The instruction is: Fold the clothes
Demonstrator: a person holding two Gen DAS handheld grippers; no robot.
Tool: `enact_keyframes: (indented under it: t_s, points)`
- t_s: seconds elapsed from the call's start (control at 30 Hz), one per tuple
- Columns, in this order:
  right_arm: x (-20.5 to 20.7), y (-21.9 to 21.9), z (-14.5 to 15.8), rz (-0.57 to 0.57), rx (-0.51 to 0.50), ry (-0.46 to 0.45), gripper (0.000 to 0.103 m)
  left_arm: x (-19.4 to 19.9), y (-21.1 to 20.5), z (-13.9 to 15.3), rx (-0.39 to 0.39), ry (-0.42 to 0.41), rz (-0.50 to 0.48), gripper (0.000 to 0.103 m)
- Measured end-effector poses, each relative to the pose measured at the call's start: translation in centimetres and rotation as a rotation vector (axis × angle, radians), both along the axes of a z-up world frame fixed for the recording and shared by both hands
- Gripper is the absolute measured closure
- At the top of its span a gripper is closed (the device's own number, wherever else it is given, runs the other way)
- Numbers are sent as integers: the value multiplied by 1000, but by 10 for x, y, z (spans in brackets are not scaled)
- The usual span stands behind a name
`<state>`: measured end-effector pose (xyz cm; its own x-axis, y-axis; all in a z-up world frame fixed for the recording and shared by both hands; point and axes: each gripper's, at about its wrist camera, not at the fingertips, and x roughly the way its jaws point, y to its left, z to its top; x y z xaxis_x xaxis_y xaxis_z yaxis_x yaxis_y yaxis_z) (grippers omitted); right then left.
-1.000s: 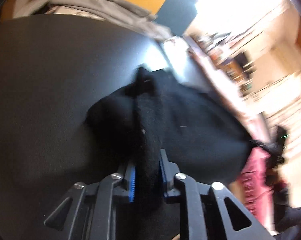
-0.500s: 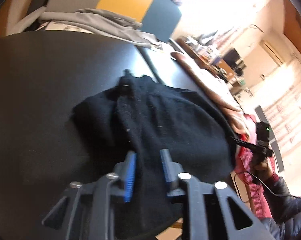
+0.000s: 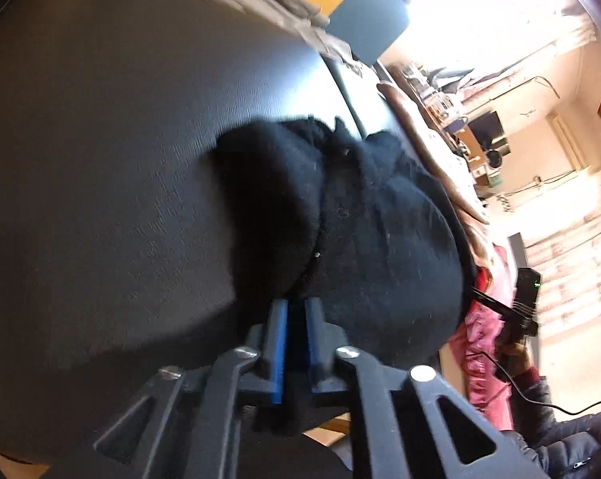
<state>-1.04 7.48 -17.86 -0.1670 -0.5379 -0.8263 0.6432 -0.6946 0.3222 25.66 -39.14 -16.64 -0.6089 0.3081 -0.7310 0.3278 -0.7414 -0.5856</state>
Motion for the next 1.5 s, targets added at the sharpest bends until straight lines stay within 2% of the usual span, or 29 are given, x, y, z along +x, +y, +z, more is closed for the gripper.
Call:
enact_keyframes:
  t_s: [0.1,0.13,0.23,0.37,0.47,0.57,0.67,0.73,0.8,0.83,0.87,0.9,0.93,0.97,1.07,1.1,1.17,1.23,1.3,1.37,1.4,1.47,1.5]
  points:
    - [-2,2,25,26,-26,47,44,-5,-2,24,-124,21,-14,79]
    - [-5,0,36,29,-50,72,38,-10,-3,31,-151,33,-17,77]
    - [-15,-18,54,42,-134,88,38,-38,-8,43,-206,71,-34,74]
    - [-34,-56,51,81,-148,75,38,-87,-9,51,-243,117,-109,70]
    - [-53,-73,37,86,-110,45,41,-120,-9,38,-203,90,-170,66]
    - [-72,-90,23,91,-72,16,42,-147,-16,20,-63,63,-214,60]
    - [-89,-96,9,92,-54,-28,44,-162,-26,6,67,74,-223,53]
    - [-91,-99,8,92,-43,-22,52,-172,-31,-1,142,79,-229,50]
    - [-91,-102,11,89,-22,13,58,-179,-28,-6,170,62,-244,51]
    - [-90,-104,12,87,-12,31,65,-182,-24,-7,159,42,-253,53]
    - [-90,-106,14,86,-2,48,72,-185,-21,-9,146,23,-262,59]
    - [-90,-107,15,84,8,66,93,-186,-19,-8,120,30,-259,83]
    - [-90,-109,17,82,18,83,94,-184,-16,-4,79,52,-251,94]
    - [-89,-111,18,81,28,101,94,-179,-15,0,51,75,-234,96]
    - [-88,-116,23,76,59,154,95,-156,-9,18,-21,175,-179,96]
    - [-88,-118,24,74,69,171,95,-146,-7,25,-72,199,-148,96]
    - [-88,-121,27,71,89,207,95,-138,-7,32,-121,229,-105,96]
    - [-87,-124,30,68,110,242,95,-146,-8,26,-179,190,-76,96]
    - [-90,-132,12,66,162,235,95,-160,-10,14,-228,118,-60,95]
    - [-94,-135,-10,55,199,214,94,-171,-12,0,-244,42,-46,90]
    - [-93,-133,-10,41,185,225,93,-173,-14,-4,-241,23,-30,83]
    - [-92,-126,-8,6,174,237,75,-166,-16,8,-251,55,17,75]
    - [-93,-122,-7,-15,175,240,60,-159,-20,16,-268,79,55,72]
